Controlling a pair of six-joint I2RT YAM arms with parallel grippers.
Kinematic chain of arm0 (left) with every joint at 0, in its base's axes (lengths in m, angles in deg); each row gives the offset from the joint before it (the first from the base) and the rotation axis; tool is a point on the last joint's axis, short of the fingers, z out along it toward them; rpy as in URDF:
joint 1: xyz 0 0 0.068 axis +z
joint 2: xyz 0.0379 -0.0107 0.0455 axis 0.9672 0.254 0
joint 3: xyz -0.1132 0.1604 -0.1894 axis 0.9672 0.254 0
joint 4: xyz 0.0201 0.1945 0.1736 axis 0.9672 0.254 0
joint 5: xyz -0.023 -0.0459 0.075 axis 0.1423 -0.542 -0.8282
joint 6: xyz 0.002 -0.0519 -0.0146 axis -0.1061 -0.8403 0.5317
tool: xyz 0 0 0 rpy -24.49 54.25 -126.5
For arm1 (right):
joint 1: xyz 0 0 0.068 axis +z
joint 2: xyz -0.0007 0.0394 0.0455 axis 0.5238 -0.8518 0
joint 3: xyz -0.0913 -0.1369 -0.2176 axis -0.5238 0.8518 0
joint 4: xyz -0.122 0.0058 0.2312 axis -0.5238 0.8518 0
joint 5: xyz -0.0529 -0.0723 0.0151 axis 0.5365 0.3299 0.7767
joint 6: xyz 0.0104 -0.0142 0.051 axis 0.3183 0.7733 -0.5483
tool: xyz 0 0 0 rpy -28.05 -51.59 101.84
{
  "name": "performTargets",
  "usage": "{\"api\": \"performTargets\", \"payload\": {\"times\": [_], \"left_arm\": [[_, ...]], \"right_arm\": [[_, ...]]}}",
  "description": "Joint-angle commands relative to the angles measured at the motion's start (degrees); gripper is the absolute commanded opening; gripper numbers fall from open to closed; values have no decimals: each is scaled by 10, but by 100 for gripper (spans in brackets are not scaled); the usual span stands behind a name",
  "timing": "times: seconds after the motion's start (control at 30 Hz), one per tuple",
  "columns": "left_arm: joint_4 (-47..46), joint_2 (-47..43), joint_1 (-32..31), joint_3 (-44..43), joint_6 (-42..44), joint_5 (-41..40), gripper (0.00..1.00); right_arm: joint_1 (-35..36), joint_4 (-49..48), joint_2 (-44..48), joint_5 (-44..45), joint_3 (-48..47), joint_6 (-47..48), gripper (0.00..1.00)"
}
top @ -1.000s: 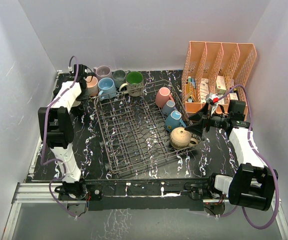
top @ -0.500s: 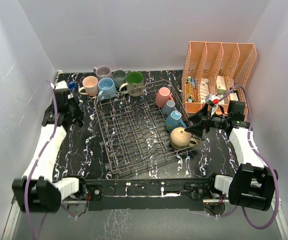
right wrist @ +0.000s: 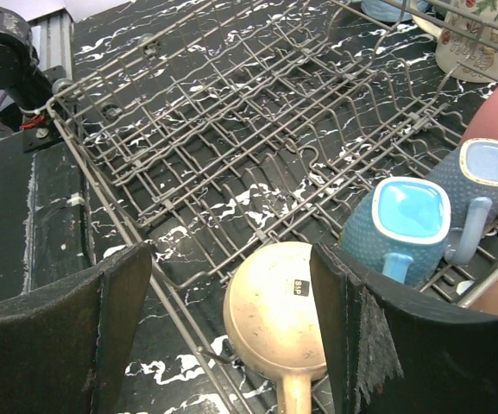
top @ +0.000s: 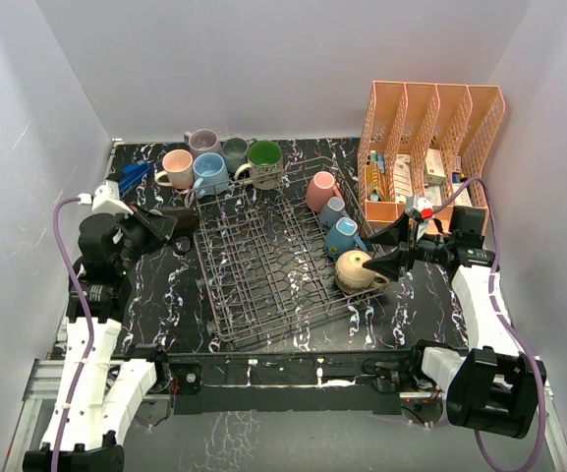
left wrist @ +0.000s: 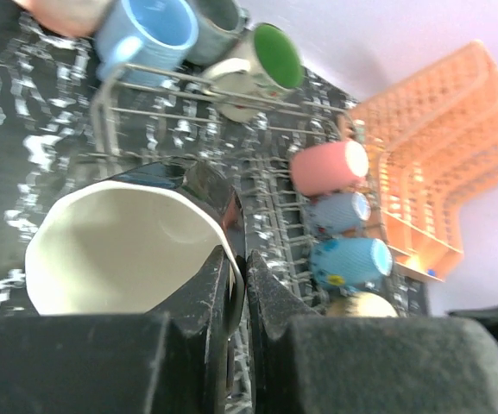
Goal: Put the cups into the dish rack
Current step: Pick up the cup at the center of the board, then turn the cup upside down in the dish rack.
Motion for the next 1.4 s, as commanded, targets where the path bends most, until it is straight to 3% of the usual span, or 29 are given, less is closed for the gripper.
{"api": "performTargets", "payload": {"times": [0.0, 0.2, 0.53, 0.73, 0.87, 1.07, 1.27, 1.37], "left_arm": [[-141, -31, -1, 19, -103, 130, 0], [-288, -48, -5, 74, -248, 196, 0], [-400, -60, -96, 128, -308, 145, 0], [-465, -17, -198, 128, -289, 79, 0], [-557, 28, -293, 141, -272, 3, 0], [-665, 129, -420, 116, -196, -91, 0], [-767, 201, -452, 89, -144, -127, 0], [-828, 234, -460, 88, -138, -128, 0]], "right_arm": [[-4, 93, 6, -26, -32, 74, 76], [-4, 249, -25, -35, -107, 175, 76], [-2, 268, -57, -103, -150, 100, 76], [-1, 273, -66, -104, -164, 73, 75], [-1, 264, -72, -121, -155, 41, 75], [0, 170, -69, -134, -119, -85, 75], [2, 134, -81, -95, -134, -172, 74], [2, 59, -79, -52, -134, -288, 74]]}}
